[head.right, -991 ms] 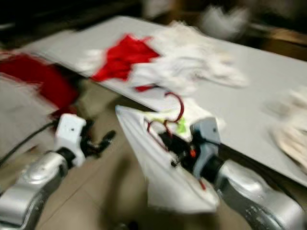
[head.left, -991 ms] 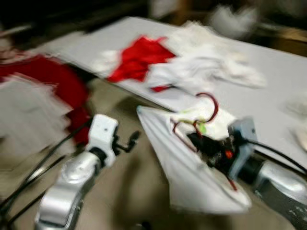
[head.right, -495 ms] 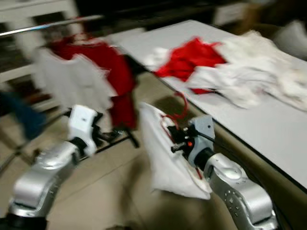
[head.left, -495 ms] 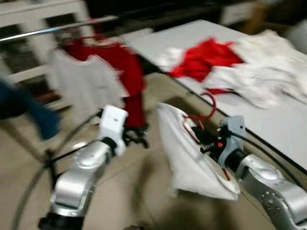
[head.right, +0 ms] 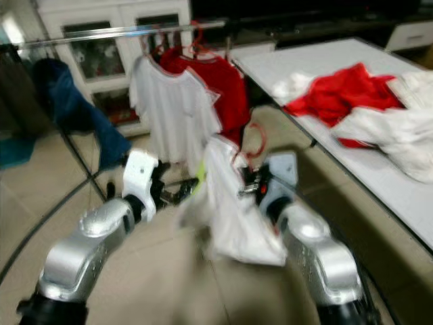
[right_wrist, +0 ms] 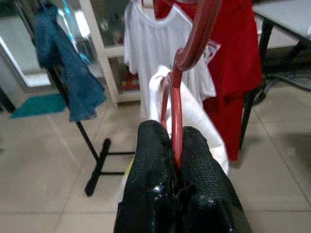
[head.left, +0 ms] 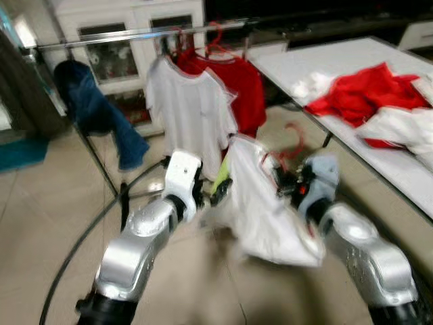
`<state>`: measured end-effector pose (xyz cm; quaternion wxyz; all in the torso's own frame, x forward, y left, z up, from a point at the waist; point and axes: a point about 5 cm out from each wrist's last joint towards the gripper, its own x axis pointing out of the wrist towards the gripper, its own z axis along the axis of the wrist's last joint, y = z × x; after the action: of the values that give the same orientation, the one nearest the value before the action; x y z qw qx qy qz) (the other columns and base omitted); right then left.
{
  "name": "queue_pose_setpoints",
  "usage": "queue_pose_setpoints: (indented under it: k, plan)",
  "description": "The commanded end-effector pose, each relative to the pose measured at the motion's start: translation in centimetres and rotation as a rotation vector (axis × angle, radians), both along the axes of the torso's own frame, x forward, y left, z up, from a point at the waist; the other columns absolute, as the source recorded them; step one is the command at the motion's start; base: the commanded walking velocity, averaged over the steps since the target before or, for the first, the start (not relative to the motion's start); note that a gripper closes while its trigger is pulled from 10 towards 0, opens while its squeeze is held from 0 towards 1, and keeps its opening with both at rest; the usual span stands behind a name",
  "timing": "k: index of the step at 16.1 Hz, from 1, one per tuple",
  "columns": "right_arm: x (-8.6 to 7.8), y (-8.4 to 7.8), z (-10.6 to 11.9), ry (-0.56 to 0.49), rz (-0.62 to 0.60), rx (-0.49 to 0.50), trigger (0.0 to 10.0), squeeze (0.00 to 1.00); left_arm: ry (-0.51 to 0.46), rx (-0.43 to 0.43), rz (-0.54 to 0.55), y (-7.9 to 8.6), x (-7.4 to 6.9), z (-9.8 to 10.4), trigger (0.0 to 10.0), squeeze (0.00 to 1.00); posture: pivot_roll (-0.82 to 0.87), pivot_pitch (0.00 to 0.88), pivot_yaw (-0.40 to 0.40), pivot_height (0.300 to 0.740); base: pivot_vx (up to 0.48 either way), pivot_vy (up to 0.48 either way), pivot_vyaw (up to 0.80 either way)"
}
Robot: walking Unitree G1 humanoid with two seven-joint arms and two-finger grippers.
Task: Hang hanger
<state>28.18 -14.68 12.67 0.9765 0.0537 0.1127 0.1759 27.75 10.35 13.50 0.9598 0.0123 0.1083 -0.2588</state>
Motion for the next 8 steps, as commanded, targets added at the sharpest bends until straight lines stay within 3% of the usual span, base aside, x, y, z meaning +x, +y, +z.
queue_pose_setpoints:
  k: [1, 3, 5, 6, 8]
  plan:
    - [0.4, -0.1, 0.4, -0.015, -0.017, -0.009, 10.0, 0.00, 0.005, -0.020, 0.005, 0.3, 0.0, 0.1, 10.0, 1.00, -0.12, 0.000, 0.016, 0.740, 0.000, 0.000, 0.80]
    - [0.5, 0.2, 1.0, -0.011, -0.019, 0.054, 10.0, 0.00, 0.026, -0.038, -0.023, 0.0, 0.1, 0.0, 10.0, 1.00, -0.14, 0.000, 0.035, 0.740, 0.000, 0.000, 0.25]
    - [-0.3, 1.2, 1.9, -0.034, 0.066, 0.064, 10.0, 0.00, 0.022, -0.013, -0.012, -0.1, 0.2, 0.0, 10.0, 1.00, -0.16, 0.003, 0.036, 0.740, 0.000, 0.000, 0.00]
    - [-0.5, 1.4, 2.1, -0.034, 0.056, 0.094, 10.0, 0.00, 0.024, 0.000, -0.006, -0.1, 0.2, -0.2, 10.0, 0.01, -0.16, 0.012, 0.033, 0.740, 0.000, 0.000, 0.00]
    - [-0.7, 1.9, 2.4, -0.047, 0.067, 0.111, 10.0, 0.00, 0.015, 0.006, -0.010, -0.2, 0.3, -0.1, 10.0, 0.00, -0.16, 0.026, 0.037, 0.740, 0.000, 0.000, 0.00]
